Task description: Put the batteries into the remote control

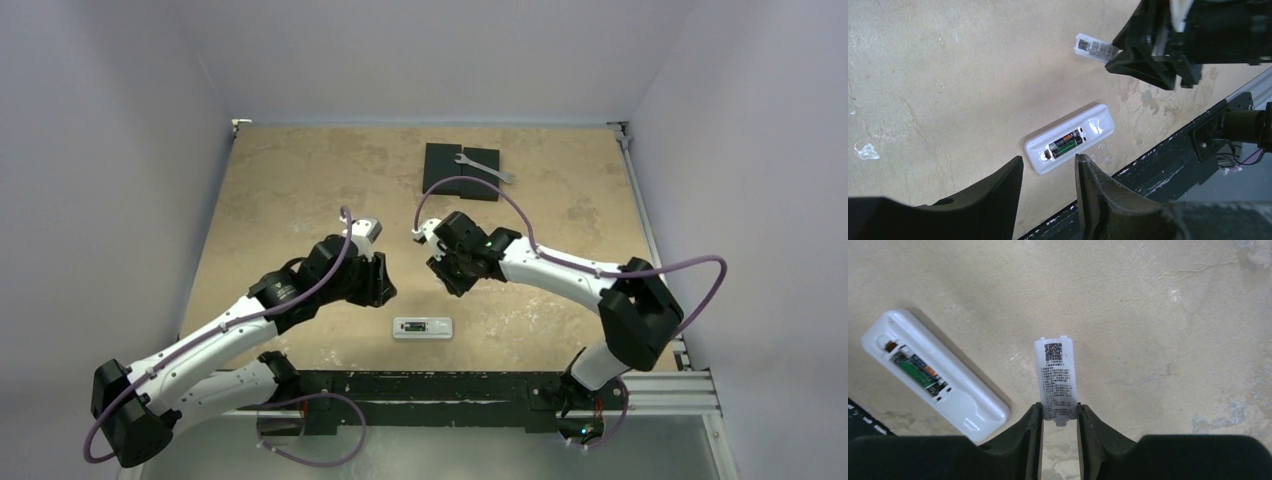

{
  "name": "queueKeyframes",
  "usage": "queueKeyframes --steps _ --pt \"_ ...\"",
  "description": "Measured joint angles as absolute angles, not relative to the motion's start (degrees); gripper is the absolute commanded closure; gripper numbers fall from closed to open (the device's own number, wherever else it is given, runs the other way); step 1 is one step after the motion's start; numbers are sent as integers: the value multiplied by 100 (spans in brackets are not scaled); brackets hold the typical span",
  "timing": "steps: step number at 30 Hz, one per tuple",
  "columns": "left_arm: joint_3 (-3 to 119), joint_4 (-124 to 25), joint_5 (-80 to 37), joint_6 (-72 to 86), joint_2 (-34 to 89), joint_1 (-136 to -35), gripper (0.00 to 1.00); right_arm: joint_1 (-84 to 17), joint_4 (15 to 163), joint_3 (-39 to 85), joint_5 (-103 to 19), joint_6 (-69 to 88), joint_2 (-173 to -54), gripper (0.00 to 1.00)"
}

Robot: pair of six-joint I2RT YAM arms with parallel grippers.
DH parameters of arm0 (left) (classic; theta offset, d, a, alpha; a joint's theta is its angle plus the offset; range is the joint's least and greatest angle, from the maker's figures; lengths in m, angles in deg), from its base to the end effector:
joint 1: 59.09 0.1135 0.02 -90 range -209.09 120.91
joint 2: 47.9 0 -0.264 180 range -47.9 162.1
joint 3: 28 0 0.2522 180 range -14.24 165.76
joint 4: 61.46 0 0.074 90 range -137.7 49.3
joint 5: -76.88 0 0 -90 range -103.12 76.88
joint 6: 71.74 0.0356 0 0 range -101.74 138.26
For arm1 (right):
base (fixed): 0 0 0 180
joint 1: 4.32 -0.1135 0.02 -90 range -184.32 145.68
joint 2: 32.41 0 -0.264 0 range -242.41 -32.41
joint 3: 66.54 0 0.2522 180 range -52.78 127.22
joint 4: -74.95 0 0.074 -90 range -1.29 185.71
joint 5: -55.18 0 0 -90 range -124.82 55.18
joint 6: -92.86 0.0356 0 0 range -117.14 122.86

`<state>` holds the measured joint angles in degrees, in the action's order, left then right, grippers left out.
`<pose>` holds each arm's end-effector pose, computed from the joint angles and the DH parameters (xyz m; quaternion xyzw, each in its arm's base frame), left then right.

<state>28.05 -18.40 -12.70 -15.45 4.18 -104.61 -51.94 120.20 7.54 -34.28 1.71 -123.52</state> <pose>0.1364 -0.1385 0.2701 0.0913 0.8983 -0.2715 0.3332 0.2141 0.2341 0.2066 -0.3998 0.8847 0.0903 0.2219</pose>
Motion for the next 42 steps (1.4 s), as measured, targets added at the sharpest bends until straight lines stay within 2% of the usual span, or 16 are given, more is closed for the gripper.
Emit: queueKeyframes --steps 19,30,42 --pt "2081 -2190 -1224 -2229 739 -10461 59 -6186 12168 446 -3590 84 -11292 81" --pt "1513 -2756 -1261 -2691 931 -10461 59 -6282 12123 415 -3586 287 -11290 81" --pt "1436 -3361 -1547 -2736 1812 -10461 59 -6420 11902 129 -3590 1067 -10897 81"
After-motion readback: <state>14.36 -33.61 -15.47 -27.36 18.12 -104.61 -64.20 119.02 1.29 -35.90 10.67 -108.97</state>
